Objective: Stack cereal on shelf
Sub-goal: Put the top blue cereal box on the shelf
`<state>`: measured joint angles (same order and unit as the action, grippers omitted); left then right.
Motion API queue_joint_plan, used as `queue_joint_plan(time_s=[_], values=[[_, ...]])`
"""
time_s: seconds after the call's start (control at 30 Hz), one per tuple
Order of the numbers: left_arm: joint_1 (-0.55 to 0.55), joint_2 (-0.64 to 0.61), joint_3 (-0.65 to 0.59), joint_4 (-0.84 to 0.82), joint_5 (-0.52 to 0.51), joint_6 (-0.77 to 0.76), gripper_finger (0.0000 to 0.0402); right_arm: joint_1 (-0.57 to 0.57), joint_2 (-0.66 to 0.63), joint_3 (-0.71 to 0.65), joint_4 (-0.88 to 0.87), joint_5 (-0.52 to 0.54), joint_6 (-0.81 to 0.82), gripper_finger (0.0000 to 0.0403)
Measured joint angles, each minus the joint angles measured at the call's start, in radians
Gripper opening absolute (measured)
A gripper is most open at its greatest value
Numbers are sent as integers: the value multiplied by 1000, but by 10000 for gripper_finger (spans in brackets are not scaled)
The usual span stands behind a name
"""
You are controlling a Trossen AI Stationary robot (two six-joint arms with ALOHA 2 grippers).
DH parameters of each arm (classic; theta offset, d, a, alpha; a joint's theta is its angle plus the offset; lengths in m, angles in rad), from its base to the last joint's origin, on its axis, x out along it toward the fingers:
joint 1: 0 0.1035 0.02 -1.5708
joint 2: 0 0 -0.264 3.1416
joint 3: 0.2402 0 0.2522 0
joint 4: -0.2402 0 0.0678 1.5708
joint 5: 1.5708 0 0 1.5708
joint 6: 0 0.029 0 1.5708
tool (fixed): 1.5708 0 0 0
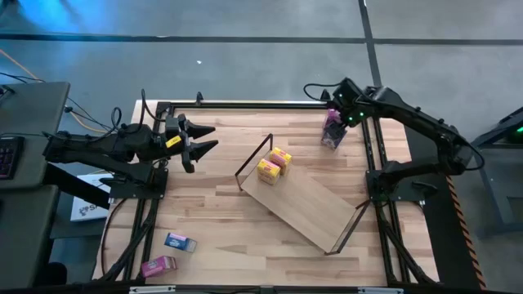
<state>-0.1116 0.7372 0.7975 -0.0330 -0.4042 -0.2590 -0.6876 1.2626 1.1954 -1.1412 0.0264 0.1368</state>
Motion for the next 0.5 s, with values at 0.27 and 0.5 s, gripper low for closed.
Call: queue_joint_plan(time_s=[0.27, 0.5], values=[[0, 0, 0, 9, 1, -47, 234, -30, 66, 0, -11, 17, -77, 318], [0, 0, 0, 11, -4, -54, 234, -61, 131, 0, 2, 21, -121, 324]])
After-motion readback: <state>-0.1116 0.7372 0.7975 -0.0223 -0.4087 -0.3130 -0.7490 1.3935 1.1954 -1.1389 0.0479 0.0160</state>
